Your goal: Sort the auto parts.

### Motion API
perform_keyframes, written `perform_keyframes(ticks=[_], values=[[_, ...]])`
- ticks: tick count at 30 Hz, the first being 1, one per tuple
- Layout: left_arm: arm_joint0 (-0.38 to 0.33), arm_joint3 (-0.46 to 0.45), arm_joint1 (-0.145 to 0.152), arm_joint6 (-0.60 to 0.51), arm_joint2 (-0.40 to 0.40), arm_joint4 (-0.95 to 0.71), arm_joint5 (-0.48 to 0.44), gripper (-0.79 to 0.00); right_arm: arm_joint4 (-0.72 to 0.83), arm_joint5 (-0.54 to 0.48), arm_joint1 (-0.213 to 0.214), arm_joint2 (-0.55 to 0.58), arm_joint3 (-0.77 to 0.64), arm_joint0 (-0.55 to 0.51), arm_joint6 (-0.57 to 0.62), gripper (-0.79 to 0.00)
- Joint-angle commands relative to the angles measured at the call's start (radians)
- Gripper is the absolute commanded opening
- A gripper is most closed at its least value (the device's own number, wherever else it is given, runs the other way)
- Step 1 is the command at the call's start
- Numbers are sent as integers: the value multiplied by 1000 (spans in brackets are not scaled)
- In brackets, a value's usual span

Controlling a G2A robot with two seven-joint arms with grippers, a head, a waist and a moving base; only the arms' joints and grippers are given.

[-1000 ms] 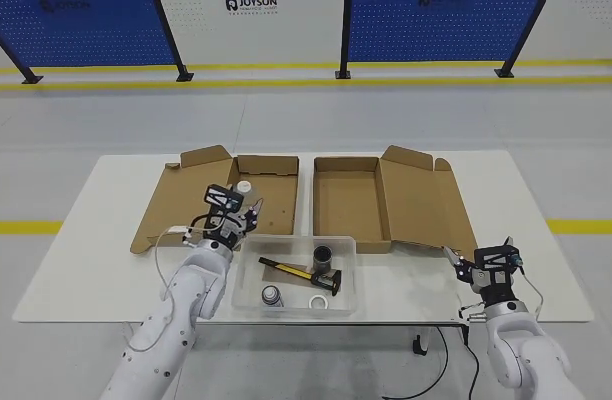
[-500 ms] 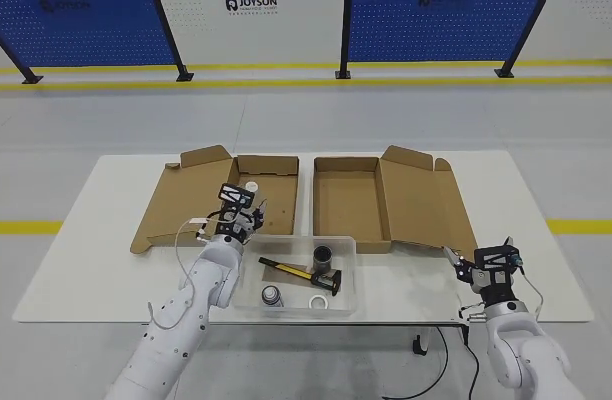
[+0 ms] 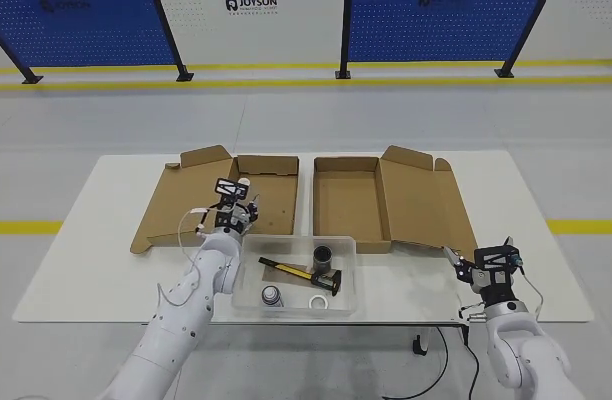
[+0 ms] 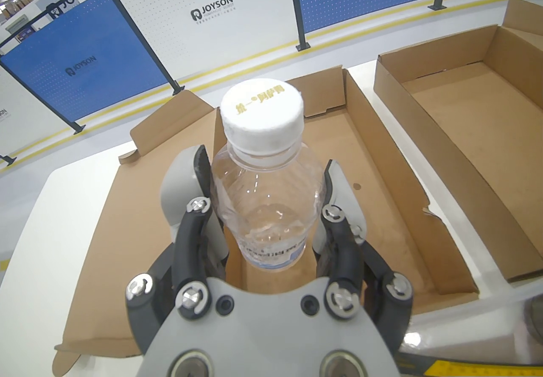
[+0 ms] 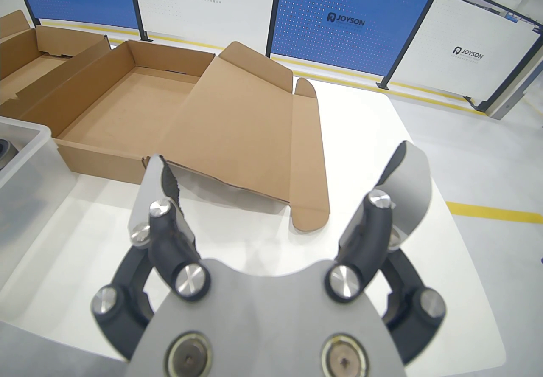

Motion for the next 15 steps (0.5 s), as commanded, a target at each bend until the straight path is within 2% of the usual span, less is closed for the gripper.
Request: perform_keyframes(ticks=[1, 2, 3, 4, 5, 15], values=[[-9, 21, -5, 1, 7, -1, 3, -690, 0, 0, 0, 0, 0, 0, 0, 0], [-14, 32, -7, 0, 10, 4, 6, -514, 0, 0, 0, 0, 0, 0, 0, 0], [-18, 39, -10, 2, 13, 4, 9, -419, 0, 0, 0, 0, 0, 0, 0, 0], [-21, 45, -12, 4, 15, 4, 9, -160, 0, 0, 0, 0, 0, 0, 0, 0], [-24, 53, -14, 7, 17, 8, 8, 0, 0, 0, 0, 0, 0, 0, 0, 0], [-32, 68, -17, 18, -2, 30, -38, 0, 0, 0, 0, 0, 0, 0, 0, 0]])
